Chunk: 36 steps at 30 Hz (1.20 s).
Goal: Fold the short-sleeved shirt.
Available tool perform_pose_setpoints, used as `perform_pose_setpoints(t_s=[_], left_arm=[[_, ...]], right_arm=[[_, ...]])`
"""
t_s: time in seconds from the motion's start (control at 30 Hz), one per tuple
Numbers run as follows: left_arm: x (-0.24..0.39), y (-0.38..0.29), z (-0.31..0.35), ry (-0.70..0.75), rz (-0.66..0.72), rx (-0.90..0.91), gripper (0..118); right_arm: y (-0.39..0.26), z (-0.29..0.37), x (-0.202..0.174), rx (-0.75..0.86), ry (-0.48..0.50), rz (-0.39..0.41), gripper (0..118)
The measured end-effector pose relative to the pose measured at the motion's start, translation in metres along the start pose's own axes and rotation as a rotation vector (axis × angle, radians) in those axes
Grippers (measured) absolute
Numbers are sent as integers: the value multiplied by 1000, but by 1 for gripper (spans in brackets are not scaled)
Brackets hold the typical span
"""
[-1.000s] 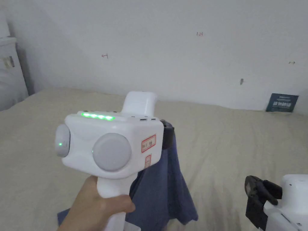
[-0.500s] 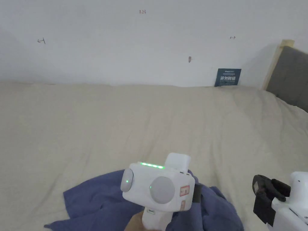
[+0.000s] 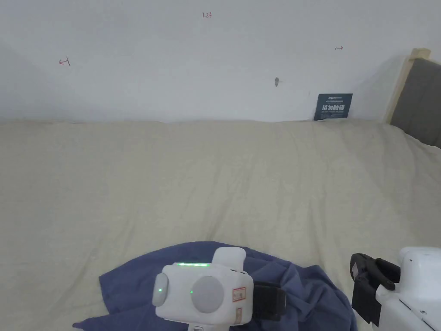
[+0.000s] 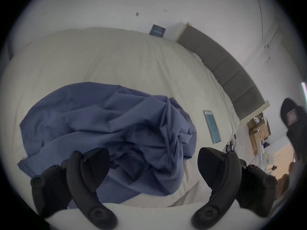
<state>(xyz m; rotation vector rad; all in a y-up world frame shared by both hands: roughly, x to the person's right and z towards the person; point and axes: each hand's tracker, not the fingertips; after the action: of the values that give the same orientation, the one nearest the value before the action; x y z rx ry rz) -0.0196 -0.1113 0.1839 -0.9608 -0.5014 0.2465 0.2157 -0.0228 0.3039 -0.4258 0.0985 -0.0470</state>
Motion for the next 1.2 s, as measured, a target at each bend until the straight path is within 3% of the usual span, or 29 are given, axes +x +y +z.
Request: perform_pose_setpoints(t_s=[0.07,0.1,0.17,0.2,0.3,0.63,0.73,0.77,0.8,0.83,0.87,1.0,1.2], left_arm=[[-9,-4,27,17,-12,41,105],[-13,-8,42,62,-41,80,94],[-23,-17,66,191,-86,105,42],[-30,-22,77,245,-87,122,25],[-58,-48,114,270,-43,137,0],[-169,-116,177,450,289,147,0],[-185,-117,175,494,306,175,0],[-192,-115,172,495,296,172,14],[-198,-111,170,508,295,157,41],[-203,-108,167,524,304,150,83],[-207,-106,159,513,310,139,100],[-226,-92,143,441,366,125,100],[-243,-66,92,485,277,28,100]], right_arm=[[1,1,-8,3,16,15,2],[1,2,-13,6,25,20,2],[2,3,-24,8,50,30,2],[2,2,-30,10,60,34,2],[2,1,-47,7,97,50,2],[-1,-17,-106,-14,219,106,2],[-1,-24,-121,-31,267,107,2],[-1,-26,-128,-37,272,117,2],[-2,-28,-133,-47,278,134,2],[-4,-30,-137,-51,282,149,2],[-5,-32,-143,-59,289,169,2],[-10,-43,-157,-93,298,206,2],[-15,-63,-163,-137,297,225,2]])
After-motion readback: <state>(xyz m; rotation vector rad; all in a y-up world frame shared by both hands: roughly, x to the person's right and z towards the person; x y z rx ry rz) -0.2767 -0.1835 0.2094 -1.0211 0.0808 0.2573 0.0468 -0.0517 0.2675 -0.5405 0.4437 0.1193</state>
